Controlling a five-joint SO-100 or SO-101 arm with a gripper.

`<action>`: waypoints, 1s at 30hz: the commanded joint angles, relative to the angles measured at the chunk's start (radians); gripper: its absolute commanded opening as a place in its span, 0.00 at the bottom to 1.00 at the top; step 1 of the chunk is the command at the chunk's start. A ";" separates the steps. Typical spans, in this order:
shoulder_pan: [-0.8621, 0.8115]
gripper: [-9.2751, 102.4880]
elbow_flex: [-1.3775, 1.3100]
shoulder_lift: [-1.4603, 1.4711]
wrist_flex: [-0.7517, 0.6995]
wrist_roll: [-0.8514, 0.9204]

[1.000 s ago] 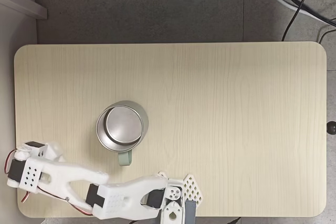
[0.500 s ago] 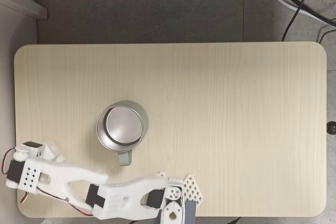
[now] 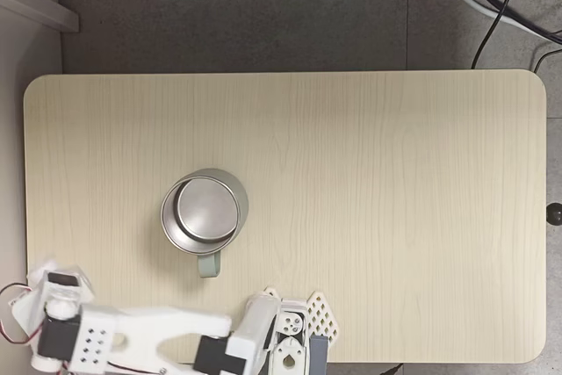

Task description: Grasp a dressing and put it in the cup.

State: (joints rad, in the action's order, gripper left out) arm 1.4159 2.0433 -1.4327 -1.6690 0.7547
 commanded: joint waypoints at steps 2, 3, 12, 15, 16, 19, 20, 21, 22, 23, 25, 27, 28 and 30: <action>-0.117 0.08 0.037 0.106 -0.026 -0.055; -0.150 0.08 0.037 0.115 -0.031 -0.077; -0.370 0.08 0.011 0.224 -0.156 -0.255; -0.442 0.08 -0.049 0.287 -0.163 -0.276; -0.472 0.08 -0.071 0.299 -0.164 -0.281; -0.548 0.08 -0.161 0.334 -0.164 -0.279; -0.563 0.08 -0.199 0.348 -0.164 -0.275; -0.574 0.08 -0.238 0.365 -0.164 -0.268; -0.581 0.08 -0.276 0.382 -0.163 -0.262; -0.589 0.08 -0.311 0.403 -0.161 -0.256; -0.603 0.08 -0.371 0.440 -0.161 -0.247; -0.612 0.08 -0.425 0.469 -0.161 -0.239; -0.617 0.08 -0.453 0.482 -0.161 -0.235; -0.629 0.08 -0.509 0.505 -0.155 -0.222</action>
State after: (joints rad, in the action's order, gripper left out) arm 0.8023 1.5877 -0.9710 -1.7948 0.5170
